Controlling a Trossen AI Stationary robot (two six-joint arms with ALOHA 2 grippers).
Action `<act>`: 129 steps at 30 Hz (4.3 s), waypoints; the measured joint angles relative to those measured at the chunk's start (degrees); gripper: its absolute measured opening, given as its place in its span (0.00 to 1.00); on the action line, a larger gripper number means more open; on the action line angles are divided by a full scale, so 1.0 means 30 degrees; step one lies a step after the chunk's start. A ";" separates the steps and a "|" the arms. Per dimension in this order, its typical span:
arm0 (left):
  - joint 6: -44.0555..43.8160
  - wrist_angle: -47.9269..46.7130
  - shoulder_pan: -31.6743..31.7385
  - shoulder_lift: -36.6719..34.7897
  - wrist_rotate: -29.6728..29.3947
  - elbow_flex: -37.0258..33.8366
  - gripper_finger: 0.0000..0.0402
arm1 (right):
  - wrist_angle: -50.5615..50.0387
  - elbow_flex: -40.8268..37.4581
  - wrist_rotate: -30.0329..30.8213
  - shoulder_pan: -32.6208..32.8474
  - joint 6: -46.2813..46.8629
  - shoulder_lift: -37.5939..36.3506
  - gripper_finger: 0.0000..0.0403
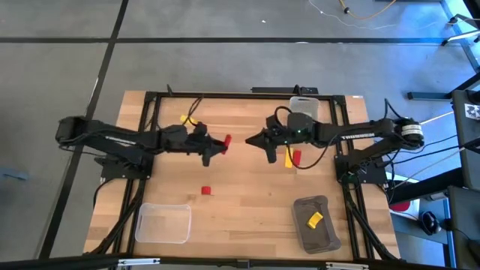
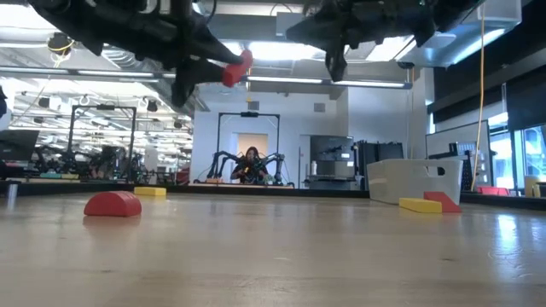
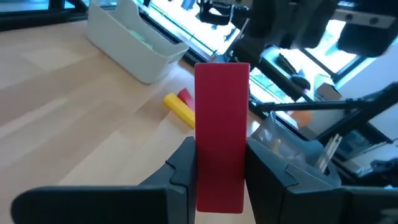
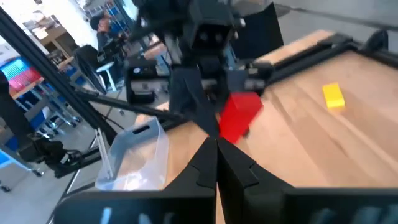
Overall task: Sort & place blocks by color
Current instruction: Put the top left red block into the white bin, then put the right red block into the white bin
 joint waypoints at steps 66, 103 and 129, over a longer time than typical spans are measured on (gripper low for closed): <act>-0.8684 -2.4569 -1.8436 0.5668 -0.0175 0.9071 0.55 | -0.0995 0.0007 -0.0127 -0.1090 -0.1029 -0.0535 0.00; 0.2318 -0.1953 -0.2662 -0.5707 -0.3327 -0.0718 0.57 | -0.0813 0.0018 -0.1631 0.0363 0.0020 -0.0527 0.00; 0.3183 -0.1995 -0.1677 -0.5663 -0.2335 -0.0459 0.57 | -2.2616 0.0022 0.4756 0.0447 1.1840 -0.3259 0.29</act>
